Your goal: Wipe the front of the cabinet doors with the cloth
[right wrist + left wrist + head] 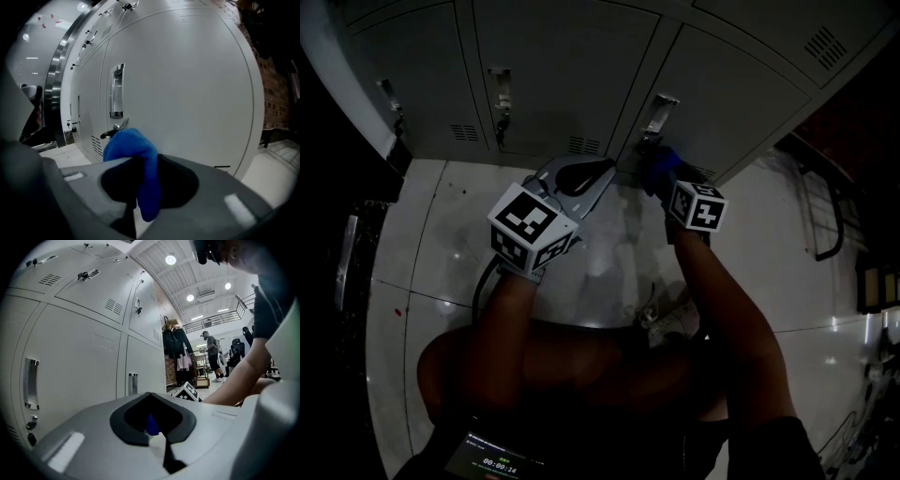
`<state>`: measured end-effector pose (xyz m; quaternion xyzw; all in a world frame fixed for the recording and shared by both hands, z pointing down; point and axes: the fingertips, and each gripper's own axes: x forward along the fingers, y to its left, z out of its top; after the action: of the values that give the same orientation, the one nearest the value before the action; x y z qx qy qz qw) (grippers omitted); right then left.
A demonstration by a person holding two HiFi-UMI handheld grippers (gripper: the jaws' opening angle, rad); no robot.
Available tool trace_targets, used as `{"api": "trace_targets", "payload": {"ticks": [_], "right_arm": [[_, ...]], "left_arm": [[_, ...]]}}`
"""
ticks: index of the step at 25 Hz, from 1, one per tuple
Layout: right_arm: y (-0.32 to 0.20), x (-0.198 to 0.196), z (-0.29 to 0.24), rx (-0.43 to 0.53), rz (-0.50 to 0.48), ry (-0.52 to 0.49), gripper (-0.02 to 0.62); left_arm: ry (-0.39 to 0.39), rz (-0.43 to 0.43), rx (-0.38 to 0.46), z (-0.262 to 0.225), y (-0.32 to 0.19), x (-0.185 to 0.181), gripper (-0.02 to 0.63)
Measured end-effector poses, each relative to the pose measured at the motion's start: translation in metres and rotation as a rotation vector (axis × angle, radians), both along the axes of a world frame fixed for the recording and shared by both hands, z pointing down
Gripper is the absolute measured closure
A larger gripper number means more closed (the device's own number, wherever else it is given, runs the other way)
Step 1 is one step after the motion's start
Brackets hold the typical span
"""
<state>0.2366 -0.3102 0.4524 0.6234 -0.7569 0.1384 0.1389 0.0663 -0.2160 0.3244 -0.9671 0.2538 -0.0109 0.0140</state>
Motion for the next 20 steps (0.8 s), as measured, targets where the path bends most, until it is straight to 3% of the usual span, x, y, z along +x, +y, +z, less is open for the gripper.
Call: {"api": "trace_targets", "payload": {"ticks": [7,12,20], "right_arm": [[0.006,0.040,-0.001,0.003,0.059,0.007,0.518],[0.013,0.074,0.005,-0.017,0.137,-0.024,0.518],[0.029,0.137,0.008,-0.035,0.260,0.007,0.518]], "left_arm": [[-0.004,0.003,0.002,0.000,0.001,0.001,0.606],[-0.003,-0.001,0.000,0.001,0.000,0.000,0.606],[-0.011,0.003,-0.003,0.003,0.000,0.001,0.606]]}}
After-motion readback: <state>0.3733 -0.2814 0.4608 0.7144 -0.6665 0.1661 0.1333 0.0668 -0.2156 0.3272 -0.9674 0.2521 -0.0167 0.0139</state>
